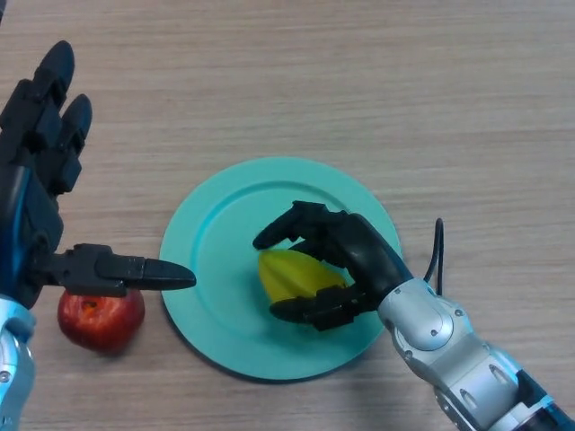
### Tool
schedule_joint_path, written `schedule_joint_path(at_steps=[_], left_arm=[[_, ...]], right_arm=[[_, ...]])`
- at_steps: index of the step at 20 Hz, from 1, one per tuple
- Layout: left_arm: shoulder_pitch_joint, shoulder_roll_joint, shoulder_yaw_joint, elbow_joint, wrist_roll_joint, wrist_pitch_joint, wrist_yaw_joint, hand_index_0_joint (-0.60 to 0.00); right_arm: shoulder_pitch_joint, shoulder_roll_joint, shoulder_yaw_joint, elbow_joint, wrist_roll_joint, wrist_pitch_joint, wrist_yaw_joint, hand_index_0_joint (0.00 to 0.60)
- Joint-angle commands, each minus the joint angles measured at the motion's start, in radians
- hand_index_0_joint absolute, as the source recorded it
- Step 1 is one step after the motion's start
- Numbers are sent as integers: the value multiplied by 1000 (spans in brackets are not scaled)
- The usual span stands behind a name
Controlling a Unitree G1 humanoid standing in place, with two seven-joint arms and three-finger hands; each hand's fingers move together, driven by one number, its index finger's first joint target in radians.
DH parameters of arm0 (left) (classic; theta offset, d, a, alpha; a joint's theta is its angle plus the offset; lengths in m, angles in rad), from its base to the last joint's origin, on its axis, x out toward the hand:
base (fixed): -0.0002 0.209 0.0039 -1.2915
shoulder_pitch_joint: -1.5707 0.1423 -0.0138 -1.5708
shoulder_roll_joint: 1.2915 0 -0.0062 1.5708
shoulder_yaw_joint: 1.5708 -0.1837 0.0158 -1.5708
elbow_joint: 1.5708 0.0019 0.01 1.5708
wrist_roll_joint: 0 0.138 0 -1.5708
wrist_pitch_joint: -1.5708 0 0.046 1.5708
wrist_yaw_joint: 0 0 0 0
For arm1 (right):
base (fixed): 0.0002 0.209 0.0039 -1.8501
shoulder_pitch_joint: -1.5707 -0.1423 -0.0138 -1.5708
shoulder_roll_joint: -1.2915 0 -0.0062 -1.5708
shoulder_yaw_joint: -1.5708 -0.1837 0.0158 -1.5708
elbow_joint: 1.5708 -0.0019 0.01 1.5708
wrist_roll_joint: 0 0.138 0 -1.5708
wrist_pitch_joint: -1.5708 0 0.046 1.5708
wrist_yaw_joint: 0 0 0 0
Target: Pick up the yellow starfruit and place it on the plate
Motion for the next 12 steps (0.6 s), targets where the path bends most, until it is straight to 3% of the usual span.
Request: schedule_joint_path(at_steps=[1,7,12], left_arm=[[-22,23,34,-53,-14,-186,-17,0],[-27,14,20,-46,-27,-196,-13,0],[-46,5,-44,-20,51,-188,-7,0]], right_arm=[[-46,0,-83,-89,41,-118,1,0],[-36,0,-188,-206,8,-104,-4,0],[88,0,-397,-535,112,65,135,0]])
